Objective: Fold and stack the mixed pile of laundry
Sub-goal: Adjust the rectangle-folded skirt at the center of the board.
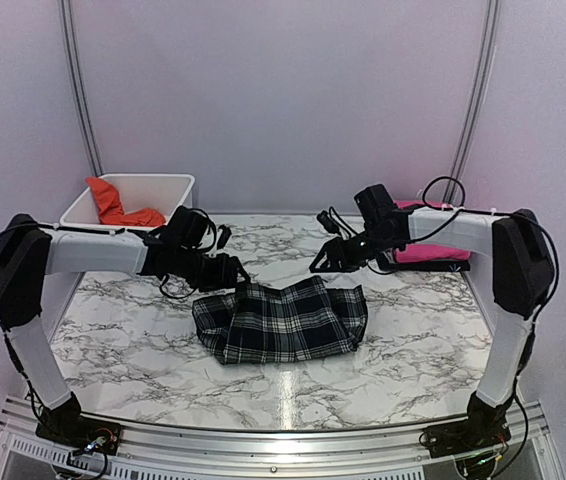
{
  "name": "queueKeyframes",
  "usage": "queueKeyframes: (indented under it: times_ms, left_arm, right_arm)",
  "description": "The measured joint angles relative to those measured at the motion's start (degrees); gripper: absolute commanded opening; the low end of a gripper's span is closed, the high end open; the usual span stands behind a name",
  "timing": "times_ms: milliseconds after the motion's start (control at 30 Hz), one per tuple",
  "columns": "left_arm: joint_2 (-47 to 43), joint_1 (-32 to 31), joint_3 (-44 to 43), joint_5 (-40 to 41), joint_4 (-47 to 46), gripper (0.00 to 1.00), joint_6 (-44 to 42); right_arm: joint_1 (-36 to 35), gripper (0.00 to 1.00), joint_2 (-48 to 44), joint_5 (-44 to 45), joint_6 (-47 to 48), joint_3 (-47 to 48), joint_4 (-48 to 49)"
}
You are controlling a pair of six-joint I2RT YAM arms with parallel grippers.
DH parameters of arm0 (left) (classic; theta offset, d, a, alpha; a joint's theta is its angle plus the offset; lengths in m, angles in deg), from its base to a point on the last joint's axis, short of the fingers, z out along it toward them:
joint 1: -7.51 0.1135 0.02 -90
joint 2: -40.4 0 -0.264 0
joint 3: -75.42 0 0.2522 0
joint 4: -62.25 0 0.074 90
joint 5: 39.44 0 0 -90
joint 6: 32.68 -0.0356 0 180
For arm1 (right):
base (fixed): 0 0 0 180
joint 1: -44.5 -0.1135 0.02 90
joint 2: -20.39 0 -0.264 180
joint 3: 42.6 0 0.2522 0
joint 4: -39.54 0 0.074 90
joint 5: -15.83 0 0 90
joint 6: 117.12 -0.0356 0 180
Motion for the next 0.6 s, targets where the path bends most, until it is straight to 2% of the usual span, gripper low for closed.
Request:
queueKeyframes:
  times_ms: [167,267,433,600]
  left_arm:
    - [-6.8,-1.0,0.0,-0.5,0.6,0.67,-0.8]
    - [-7.4,-3.7,-0.2,-2.4,0.3,0.67,-1.2]
    - [-3.3,-8.6,0.7,-6.0,-2.6,0.66,0.2]
    - [2.3,-5.4,5.4,-6.8,-10.0,0.64,5.1]
  right_arm:
    - [-0.6,0.55,-5.6,-2.2,0.2,0.1,-1.6]
    - [-1.9,0.55,-6.9,-5.2,-0.7,-2.4,-0.8]
    - [-5.0,0.55,-4.1,-11.6,-5.1,-9.9,4.9]
    - [-3.4,0.52,3.4,-14.6,-6.8,-12.1,9.4]
